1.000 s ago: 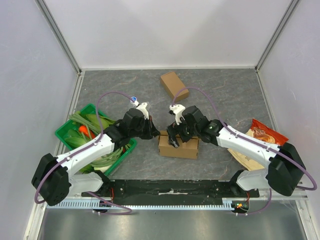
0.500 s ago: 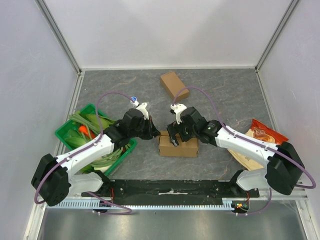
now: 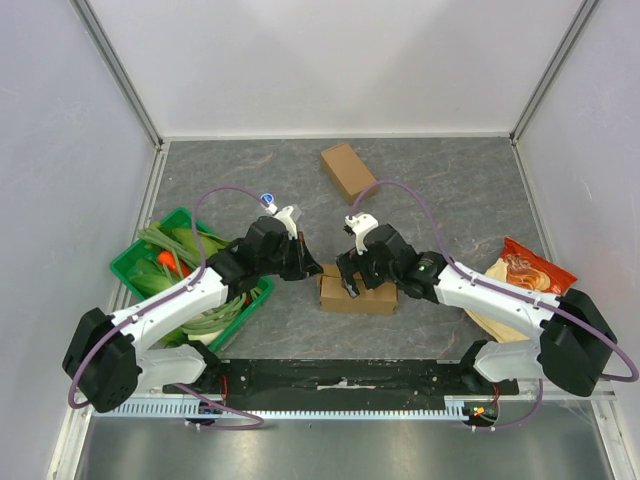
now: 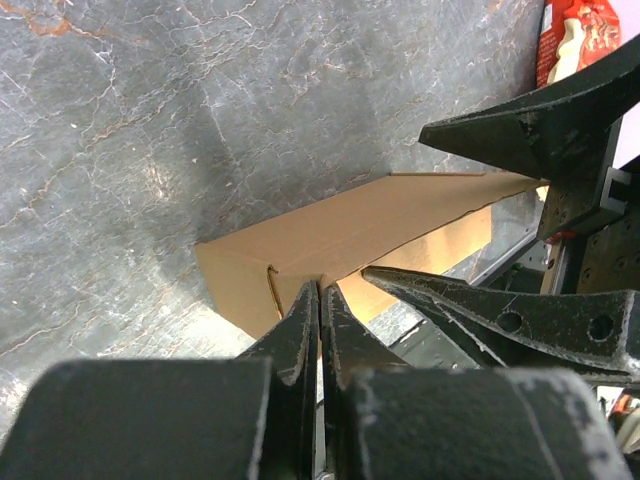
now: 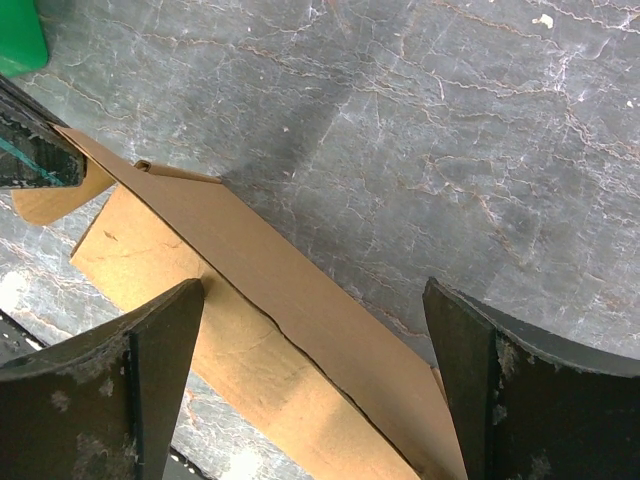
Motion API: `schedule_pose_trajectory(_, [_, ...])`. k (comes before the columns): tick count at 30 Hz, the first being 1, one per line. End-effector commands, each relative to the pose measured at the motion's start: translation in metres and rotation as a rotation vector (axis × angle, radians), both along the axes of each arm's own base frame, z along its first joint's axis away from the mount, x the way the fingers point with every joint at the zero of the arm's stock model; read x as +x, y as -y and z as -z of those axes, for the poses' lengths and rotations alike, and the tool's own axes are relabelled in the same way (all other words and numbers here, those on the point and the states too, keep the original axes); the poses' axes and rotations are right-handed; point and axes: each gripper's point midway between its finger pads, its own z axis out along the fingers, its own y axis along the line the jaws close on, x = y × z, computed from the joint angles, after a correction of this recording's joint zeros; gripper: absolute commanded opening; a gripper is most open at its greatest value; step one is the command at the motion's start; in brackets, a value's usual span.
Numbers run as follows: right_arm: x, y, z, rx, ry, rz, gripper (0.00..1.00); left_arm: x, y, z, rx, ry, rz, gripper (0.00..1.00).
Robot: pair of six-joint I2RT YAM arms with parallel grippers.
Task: Fold the paper box
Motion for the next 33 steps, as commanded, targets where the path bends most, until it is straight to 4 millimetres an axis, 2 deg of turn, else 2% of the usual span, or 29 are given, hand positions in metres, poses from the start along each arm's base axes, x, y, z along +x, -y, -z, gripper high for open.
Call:
schedule_pose_trajectory(1, [0.002,0.013,0.008,-0.049,0.023,0.06,0.98,-0.001,0.012,-0.02,-0.11,-0.04,-0.032,0.02])
schedule_pose_trajectory(7, [0.0,0.007,0.005,-0.036,0.034,0.065,0.98,0.0,-0.004,0.01,-0.075,-0.057,-0.146,0.02])
schedule_pose_trajectory(11, [-0.002,0.002,0.001,-0.024,0.046,0.06,0.98,-0.001,-0.009,0.014,-0.068,-0.015,-0.189,0.02])
schedule_pose_trajectory(18, [-0.003,0.003,0.005,-0.034,0.045,0.074,0.98,-0.013,-0.005,0.034,0.009,-0.007,-0.169,0.02])
schedule_pose_trajectory(22, [-0.002,0.003,0.002,-0.031,0.053,0.076,0.98,-0.016,-0.011,0.045,0.086,0.01,-0.175,0.02])
schedule_pose_trajectory(33, [-0.004,0.007,-0.002,-0.043,0.08,0.038,0.98,-0.029,-0.028,0.06,0.205,0.057,-0.089,0.02])
